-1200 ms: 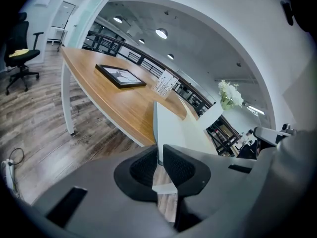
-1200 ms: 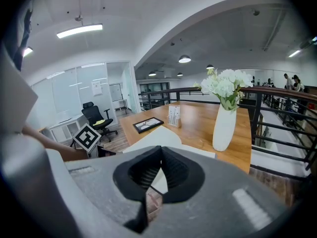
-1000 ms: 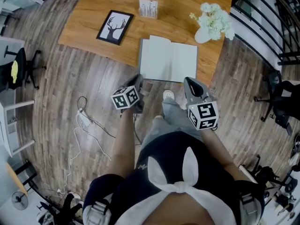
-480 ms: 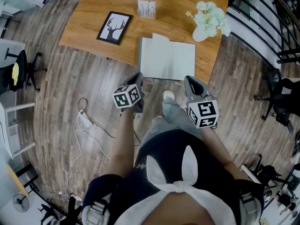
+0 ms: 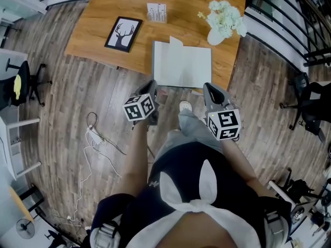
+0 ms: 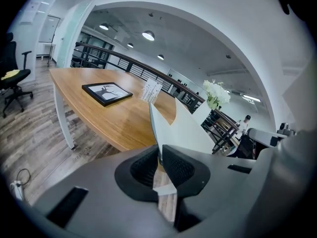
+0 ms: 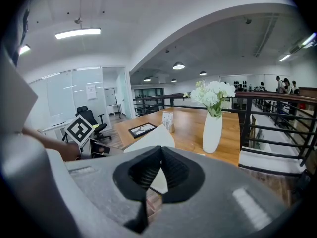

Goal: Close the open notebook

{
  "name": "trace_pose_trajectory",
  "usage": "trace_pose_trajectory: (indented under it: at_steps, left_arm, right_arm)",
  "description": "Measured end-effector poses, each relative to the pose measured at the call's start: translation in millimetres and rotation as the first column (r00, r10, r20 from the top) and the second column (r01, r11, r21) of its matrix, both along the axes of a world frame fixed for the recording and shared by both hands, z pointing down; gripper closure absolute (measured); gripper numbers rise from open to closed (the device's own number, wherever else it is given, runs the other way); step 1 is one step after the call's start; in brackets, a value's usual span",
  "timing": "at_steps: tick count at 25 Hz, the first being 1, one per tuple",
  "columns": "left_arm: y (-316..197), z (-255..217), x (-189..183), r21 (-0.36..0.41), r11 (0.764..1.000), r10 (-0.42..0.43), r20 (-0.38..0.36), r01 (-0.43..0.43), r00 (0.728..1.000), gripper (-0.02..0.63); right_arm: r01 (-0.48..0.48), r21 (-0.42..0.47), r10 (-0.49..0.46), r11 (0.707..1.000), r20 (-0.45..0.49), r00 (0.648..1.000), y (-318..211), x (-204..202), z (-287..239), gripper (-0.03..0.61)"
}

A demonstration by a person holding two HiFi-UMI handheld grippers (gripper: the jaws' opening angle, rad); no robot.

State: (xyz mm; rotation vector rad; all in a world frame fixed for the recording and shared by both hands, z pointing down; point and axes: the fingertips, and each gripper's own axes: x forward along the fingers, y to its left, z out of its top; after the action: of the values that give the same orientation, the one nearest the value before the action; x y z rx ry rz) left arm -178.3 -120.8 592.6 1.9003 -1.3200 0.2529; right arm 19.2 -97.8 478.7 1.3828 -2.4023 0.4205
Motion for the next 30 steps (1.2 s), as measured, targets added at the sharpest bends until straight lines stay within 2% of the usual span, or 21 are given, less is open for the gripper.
trace_pose_trajectory:
  at_steps: [30]
  left_arm:
    - [3, -42, 43, 0.081, 0.995, 0.048, 0.059, -0.053, 0.997, 0.58]
  right_arm:
    - [-0.028, 0.02, 0.027, 0.999, 0.004, 1.0, 15, 32, -3, 0.58]
